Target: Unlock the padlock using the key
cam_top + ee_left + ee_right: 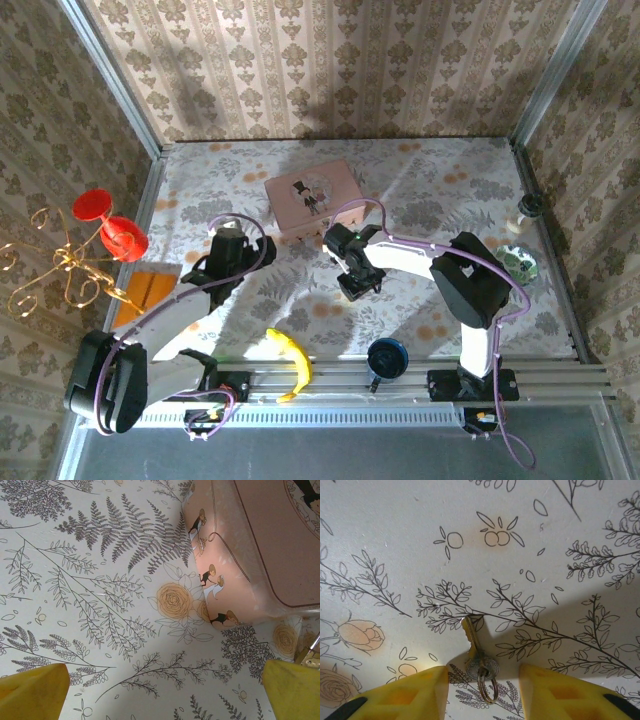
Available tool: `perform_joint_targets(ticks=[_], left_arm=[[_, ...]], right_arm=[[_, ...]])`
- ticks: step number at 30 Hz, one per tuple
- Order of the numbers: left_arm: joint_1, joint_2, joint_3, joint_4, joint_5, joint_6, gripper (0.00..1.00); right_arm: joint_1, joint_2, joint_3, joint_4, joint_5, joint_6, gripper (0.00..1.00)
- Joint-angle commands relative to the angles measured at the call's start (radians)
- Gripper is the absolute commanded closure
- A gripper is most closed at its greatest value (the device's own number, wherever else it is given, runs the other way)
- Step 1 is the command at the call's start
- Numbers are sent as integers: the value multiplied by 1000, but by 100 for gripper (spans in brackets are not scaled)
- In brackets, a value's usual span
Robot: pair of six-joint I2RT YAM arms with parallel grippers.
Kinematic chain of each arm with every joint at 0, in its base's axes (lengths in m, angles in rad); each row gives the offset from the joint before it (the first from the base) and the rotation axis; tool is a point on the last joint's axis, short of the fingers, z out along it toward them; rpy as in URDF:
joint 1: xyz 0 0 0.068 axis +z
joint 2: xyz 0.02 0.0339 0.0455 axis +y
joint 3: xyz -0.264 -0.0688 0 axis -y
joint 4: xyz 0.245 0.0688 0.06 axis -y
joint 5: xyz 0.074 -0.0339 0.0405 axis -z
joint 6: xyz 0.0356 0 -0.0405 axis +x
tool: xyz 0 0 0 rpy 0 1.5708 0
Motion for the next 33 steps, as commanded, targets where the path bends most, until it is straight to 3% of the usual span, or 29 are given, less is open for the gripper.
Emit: perform_joint_targets(ticks=[1, 7, 15, 26, 33], left_arm=[[8, -3, 6, -7, -2, -9, 0], [9, -1, 9, -7, -2, -11, 0], [12, -19, 15, -22, 4, -10, 0], [30, -94, 61, -97, 103, -41, 0], [46, -114, 109, -95, 341, 23, 0]], right_arm=[[-3, 17, 12, -40, -23, -21, 60], [2, 12, 6, -39, -38, -17, 73], [7, -54, -7, -52, 26, -19, 100], [9, -267, -22, -15, 154, -95, 100], [10, -350, 28, -39, 163, -102, 100]])
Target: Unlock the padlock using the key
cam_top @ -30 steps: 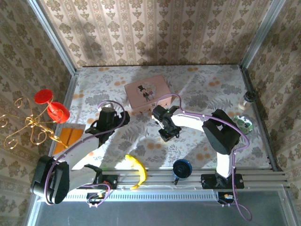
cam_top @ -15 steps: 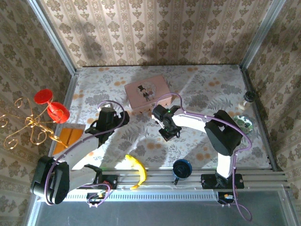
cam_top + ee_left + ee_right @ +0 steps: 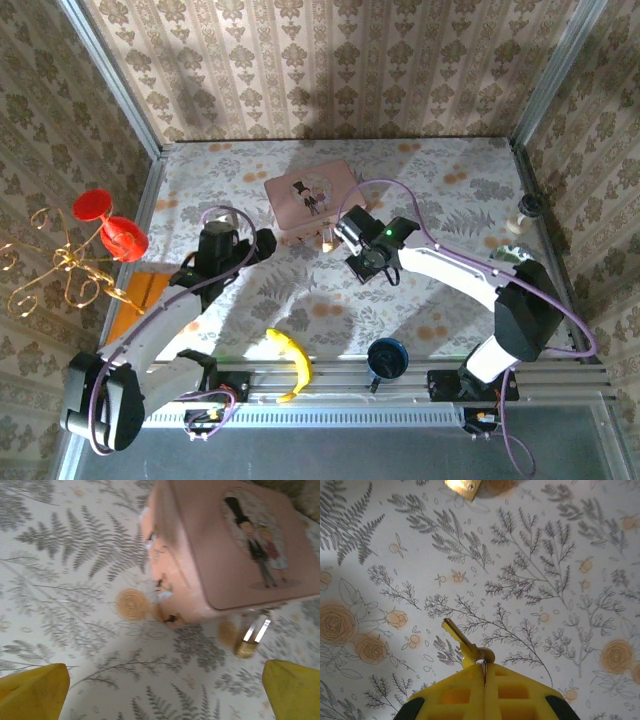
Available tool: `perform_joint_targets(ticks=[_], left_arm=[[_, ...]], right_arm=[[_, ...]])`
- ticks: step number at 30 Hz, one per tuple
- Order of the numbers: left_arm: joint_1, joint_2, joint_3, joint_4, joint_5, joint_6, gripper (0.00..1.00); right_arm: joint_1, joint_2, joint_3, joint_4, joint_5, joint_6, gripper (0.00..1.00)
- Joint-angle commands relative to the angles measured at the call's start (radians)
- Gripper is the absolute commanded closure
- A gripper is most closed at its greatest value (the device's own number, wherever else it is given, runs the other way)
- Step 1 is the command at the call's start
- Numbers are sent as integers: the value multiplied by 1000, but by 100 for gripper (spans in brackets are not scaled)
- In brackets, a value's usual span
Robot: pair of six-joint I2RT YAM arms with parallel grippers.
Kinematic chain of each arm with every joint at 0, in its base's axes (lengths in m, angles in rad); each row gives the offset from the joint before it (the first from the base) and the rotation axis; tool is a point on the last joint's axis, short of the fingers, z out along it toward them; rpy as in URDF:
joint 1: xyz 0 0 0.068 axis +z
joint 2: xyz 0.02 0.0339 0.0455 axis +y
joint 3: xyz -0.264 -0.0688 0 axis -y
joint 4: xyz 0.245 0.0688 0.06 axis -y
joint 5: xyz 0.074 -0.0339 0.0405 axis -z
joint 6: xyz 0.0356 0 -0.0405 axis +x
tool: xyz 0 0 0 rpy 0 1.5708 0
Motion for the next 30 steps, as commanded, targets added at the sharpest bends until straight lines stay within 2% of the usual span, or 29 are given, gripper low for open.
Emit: perform_joint_targets(ticks=[1, 4, 10, 17, 25, 30], left_arm=[[0, -14, 50, -2, 193, 51, 0], [-26, -4, 65, 26, 286, 67, 2], [-127, 36, 68, 95, 340, 45, 10], [-194, 90, 46, 268, 427, -28, 39], [-245, 184, 45, 406, 492, -75, 55], [-272, 243, 61, 436, 511, -81, 58]], right_arm=[[4, -31, 41, -35, 11, -14, 100], [7, -30, 57, -39, -46, 2, 100], [6, -13, 95, -50, -103, 38, 100], [14, -8, 105, -43, -117, 46, 100], [21, -3, 94, -10, -144, 69, 100], [23, -2, 102, -1, -155, 72, 100]])
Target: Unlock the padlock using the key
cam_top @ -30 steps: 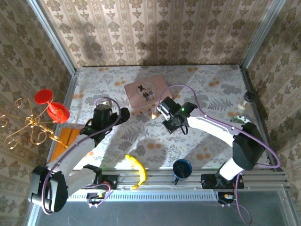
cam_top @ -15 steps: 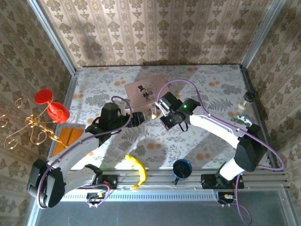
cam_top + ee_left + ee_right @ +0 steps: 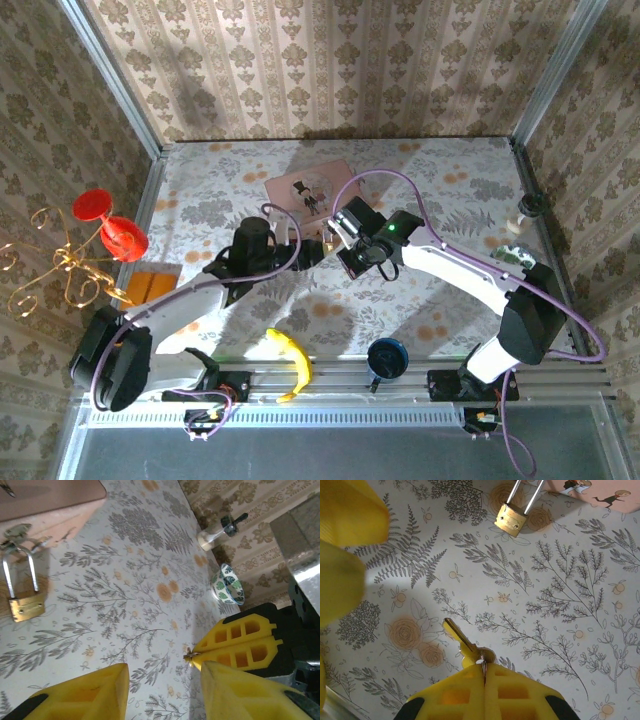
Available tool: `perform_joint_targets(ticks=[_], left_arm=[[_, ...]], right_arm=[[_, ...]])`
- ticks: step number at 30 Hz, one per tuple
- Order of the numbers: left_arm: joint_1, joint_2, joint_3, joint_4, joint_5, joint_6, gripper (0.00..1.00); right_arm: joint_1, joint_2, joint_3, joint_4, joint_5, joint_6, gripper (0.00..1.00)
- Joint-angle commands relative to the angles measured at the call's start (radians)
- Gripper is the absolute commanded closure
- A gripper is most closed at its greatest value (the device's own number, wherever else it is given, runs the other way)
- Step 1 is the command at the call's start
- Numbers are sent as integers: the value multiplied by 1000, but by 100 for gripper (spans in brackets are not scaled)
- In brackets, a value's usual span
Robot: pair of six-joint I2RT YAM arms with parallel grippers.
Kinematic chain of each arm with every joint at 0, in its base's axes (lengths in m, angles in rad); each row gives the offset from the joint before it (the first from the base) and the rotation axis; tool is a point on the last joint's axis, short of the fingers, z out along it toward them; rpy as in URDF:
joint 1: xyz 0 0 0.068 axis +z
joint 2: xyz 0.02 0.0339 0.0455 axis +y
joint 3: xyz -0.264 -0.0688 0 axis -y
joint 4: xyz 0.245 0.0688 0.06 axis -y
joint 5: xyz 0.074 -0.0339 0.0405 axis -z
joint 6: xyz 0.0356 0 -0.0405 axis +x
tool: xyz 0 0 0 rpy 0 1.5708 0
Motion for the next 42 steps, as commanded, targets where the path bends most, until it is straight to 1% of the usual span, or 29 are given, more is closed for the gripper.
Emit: perform_joint_targets(ticks=[1, 5, 10, 19, 31, 33, 35, 38, 39, 42], left_arm=[[-19, 34, 19, 64, 46, -17, 58], [-38, 80, 28, 96, 55, -24, 58], [-46, 122, 22, 185, 81, -70, 61], [-46, 128, 30, 182, 79, -66, 63], [-47, 136, 41, 182, 63, -68, 86], [-47, 136, 40, 180, 63, -69, 87], [-46, 135, 38, 179, 63, -71, 87], [-47, 135, 32, 179, 60, -74, 81], [-47, 134, 31, 179, 61, -74, 81], [-47, 133, 28, 179, 61, -76, 85]], right_arm=[[7, 10, 26, 12, -27, 10, 100], [6, 12, 36, 9, -33, 6, 100], [8, 13, 34, 12, -32, 8, 100], [9, 15, 20, 32, -39, 17, 100], [9, 1, 6, 42, -39, 20, 100], [9, -4, 1, 47, -37, 22, 100], [10, -11, -5, 53, -36, 24, 100], [10, -16, -9, 56, -33, 28, 100], [10, -16, -9, 57, -33, 28, 100], [9, -15, -6, 56, -31, 28, 100]])
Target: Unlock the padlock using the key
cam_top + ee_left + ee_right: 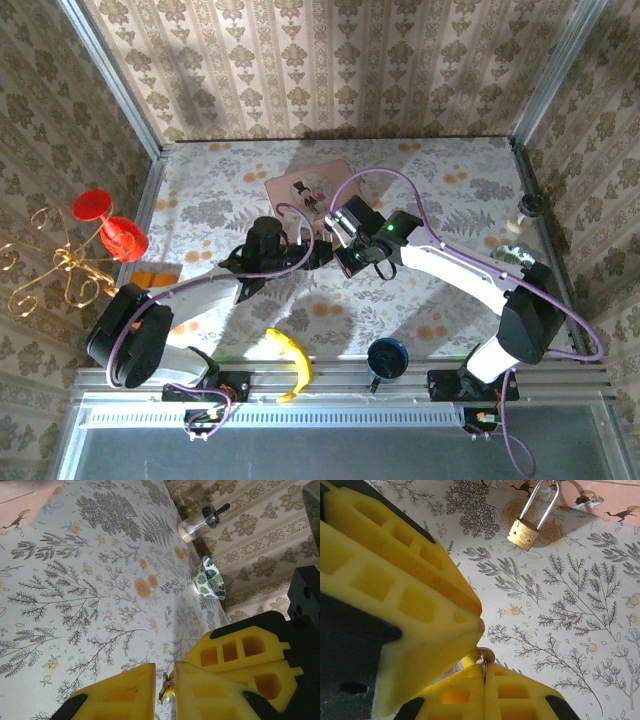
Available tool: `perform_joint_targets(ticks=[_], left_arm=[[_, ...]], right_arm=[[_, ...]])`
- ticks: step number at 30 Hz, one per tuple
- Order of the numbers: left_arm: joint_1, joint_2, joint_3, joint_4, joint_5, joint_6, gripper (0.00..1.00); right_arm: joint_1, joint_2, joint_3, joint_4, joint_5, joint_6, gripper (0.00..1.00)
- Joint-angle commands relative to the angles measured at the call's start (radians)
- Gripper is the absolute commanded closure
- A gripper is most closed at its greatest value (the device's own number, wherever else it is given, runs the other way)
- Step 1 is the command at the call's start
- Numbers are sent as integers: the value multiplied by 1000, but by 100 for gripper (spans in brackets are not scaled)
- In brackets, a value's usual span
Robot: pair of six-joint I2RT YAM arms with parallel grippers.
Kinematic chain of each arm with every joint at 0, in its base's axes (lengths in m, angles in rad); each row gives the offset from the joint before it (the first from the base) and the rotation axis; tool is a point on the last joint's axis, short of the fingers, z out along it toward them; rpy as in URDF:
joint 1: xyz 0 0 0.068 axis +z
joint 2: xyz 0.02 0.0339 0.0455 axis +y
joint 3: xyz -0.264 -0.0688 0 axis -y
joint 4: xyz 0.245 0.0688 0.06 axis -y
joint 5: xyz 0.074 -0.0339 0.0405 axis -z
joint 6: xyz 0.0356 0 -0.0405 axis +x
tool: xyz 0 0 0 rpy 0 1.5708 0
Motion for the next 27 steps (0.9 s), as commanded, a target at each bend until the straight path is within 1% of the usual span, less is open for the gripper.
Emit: perform_joint_targets(ticks=[1, 3, 6, 8, 9, 13, 17, 21, 24, 26, 27], left_arm=[[-8, 5, 13, 18, 6, -1, 89], [-8, 4, 13, 14, 5, 0, 93], [-9, 0, 10, 7, 3, 4, 94], [-8, -2, 9, -2, 0, 9, 99], [-8, -5, 7, -7, -3, 13, 100], [-7, -26, 6, -36, -24, 38, 100], [-7, -78, 7, -97, -75, 102, 100], [1, -156, 25, -178, -134, 210, 100], [16, -206, 59, -266, -172, 283, 100], [32, -230, 79, -305, -174, 318, 100], [42, -241, 87, -318, -164, 331, 100]], right_arm=[[6, -20, -9, 12, 0, 17, 100], [7, -20, -6, 15, 2, 18, 100], [7, -24, -9, 22, 3, 21, 100], [7, -26, -9, 27, 3, 24, 100], [6, -27, -11, 30, 3, 24, 100], [7, -30, -11, 36, 3, 28, 100], [5, -43, -18, 34, 9, 28, 99], [5, -83, -46, 30, 6, 26, 83], [5, -135, -75, 29, 14, 32, 74], [2, -167, -96, 34, 21, 38, 69], [1, -210, -109, 40, 22, 41, 68]])
